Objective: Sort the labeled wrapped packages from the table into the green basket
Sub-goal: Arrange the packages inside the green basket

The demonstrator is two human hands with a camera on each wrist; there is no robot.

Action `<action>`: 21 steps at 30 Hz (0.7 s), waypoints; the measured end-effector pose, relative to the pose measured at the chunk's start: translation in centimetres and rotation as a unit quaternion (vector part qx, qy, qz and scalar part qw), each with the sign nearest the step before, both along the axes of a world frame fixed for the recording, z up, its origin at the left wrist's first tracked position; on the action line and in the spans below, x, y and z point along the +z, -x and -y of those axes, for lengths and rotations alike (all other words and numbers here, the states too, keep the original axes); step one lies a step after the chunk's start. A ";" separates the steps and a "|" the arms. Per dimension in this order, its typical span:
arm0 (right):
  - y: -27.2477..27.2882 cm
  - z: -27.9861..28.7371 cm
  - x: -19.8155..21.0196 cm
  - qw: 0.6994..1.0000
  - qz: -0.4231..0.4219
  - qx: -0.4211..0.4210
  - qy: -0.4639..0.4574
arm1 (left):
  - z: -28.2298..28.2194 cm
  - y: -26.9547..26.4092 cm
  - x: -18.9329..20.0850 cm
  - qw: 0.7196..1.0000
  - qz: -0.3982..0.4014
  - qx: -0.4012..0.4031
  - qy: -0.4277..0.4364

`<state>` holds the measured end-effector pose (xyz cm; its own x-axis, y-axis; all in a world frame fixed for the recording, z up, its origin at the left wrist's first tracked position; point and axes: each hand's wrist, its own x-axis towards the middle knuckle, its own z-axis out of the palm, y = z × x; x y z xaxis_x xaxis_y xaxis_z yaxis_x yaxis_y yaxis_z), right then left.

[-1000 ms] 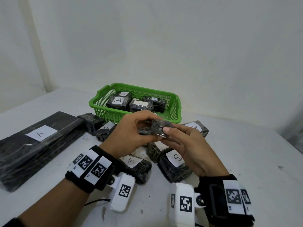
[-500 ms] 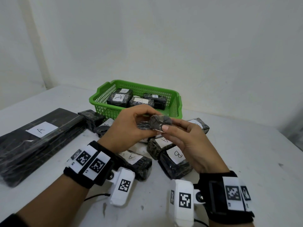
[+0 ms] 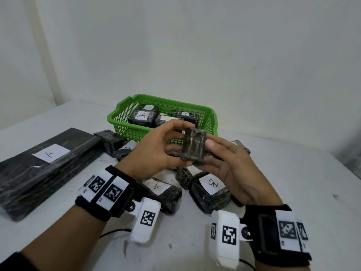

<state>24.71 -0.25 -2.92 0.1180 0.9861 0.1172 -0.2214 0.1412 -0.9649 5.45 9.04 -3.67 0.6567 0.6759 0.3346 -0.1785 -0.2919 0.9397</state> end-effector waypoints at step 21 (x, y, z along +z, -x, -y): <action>1.2 -0.3 -0.4 0.999 0.015 -0.033 0.002 | 0.8 -0.1 0.2 0.985 0.004 0.045 -0.170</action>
